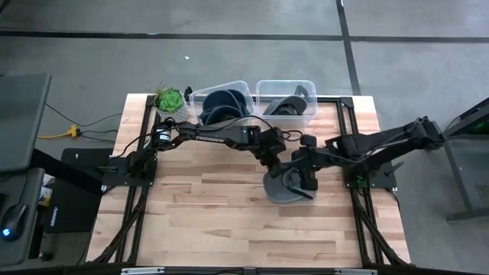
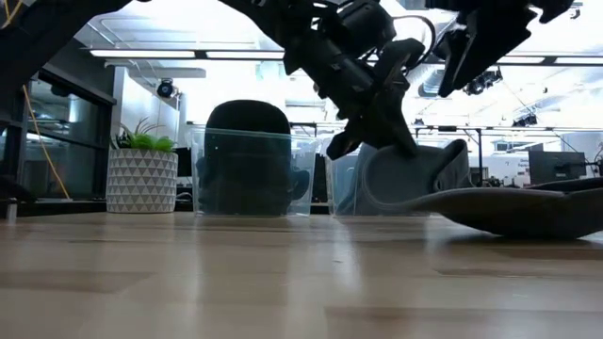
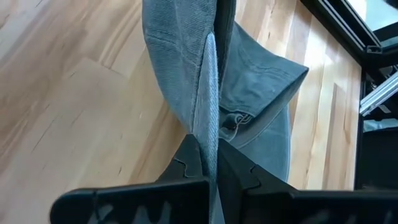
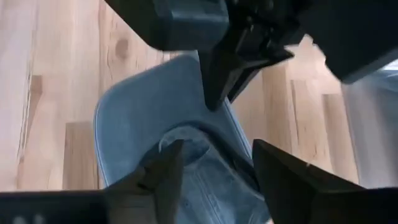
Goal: Pick & Place hat
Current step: Put the gray cap into the right transparent bin
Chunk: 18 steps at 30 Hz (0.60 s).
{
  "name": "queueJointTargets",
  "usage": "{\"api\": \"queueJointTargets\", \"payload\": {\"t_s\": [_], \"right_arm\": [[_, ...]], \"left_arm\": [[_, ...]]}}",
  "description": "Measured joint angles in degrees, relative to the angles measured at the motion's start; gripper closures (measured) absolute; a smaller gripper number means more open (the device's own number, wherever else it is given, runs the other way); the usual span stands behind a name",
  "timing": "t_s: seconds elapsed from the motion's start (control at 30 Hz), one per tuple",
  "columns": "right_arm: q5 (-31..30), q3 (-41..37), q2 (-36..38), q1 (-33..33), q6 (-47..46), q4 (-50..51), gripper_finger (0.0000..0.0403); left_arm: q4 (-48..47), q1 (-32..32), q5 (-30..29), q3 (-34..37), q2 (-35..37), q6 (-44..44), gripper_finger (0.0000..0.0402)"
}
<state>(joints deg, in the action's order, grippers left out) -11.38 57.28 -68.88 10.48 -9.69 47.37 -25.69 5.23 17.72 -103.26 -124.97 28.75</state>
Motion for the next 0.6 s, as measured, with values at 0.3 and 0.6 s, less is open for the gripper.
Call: {"api": "queueJointTargets", "payload": {"t_s": [0.3, 0.6], "right_arm": [[2.6, 0.0, -4.7, -4.7, 2.2, 1.2, 0.0186], [2.2, 0.0, -9.0, -7.6, 6.5, 0.9, 0.0186]], "left_arm": [[0.2, 0.0, -1.1, 0.0, 0.0, 0.2, 0.0401], [0.3, 0.0, -1.5, 0.0, 0.0, 0.2, 0.0401]]}}
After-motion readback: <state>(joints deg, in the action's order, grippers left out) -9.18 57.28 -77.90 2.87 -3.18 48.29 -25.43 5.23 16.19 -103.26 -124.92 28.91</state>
